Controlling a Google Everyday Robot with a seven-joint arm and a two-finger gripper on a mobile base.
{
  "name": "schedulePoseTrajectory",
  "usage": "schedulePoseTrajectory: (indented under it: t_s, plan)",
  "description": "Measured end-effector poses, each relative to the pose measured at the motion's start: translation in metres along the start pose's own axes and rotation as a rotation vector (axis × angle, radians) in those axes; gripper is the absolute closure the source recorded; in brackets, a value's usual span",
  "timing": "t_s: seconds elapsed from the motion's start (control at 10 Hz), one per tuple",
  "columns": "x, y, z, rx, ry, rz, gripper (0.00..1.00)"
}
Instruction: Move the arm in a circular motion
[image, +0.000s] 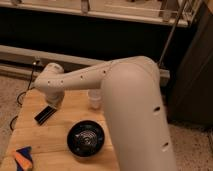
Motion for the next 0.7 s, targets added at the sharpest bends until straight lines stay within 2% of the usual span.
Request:
schedulePoseTrajectory:
  t_s: [0.2, 0.3, 0.4, 0.5, 0.7]
  plan:
    - [-0.011, -0.046, 0.005, 0.051, 0.022, -0.005, 1.00]
    - [-0.007, -0.083, 0.004, 0.094, 0.054, 0.019, 1.00]
    - [0.001, -0.108, 0.001, 0.124, 0.079, 0.052, 1.00]
    - [0.016, -0.135, -0.007, 0.159, 0.103, 0.107, 1.00]
    - [0.067, -0.180, -0.030, 0.228, 0.142, 0.253, 1.00]
